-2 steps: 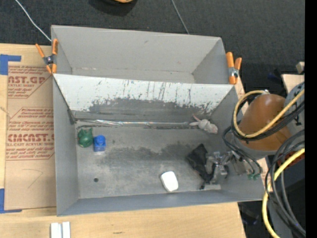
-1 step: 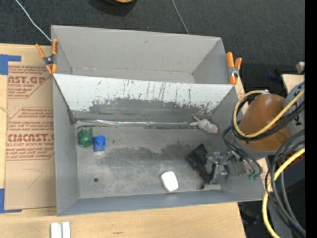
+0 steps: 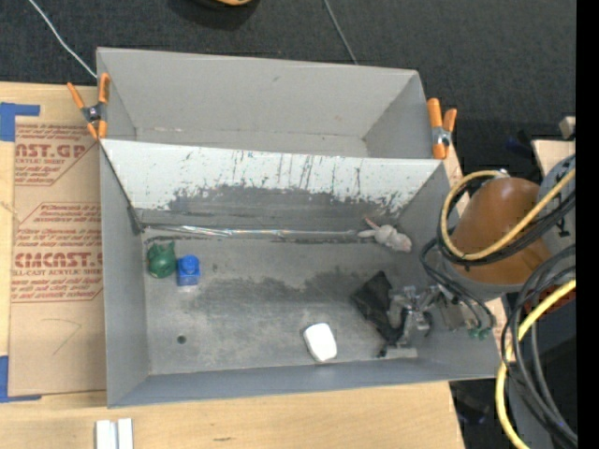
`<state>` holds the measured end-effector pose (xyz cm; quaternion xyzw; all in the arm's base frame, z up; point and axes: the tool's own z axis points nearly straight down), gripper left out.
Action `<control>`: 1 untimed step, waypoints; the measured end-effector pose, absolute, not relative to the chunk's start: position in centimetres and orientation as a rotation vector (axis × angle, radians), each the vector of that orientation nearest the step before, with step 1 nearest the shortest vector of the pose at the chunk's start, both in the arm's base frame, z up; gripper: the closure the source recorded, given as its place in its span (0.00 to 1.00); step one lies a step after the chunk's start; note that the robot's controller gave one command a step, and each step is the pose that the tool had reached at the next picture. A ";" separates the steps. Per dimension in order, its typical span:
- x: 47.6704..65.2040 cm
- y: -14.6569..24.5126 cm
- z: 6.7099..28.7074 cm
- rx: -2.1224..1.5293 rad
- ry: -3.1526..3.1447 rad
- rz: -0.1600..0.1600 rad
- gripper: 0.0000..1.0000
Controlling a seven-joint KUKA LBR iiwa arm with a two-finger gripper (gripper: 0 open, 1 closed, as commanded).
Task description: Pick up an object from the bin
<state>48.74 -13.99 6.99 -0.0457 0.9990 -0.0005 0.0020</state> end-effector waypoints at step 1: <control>48.7 -14.0 7.0 -0.143 3.134 -0.002 1.00</control>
Offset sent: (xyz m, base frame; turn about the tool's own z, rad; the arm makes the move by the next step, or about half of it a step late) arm 0.0000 0.0000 0.0000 0.0000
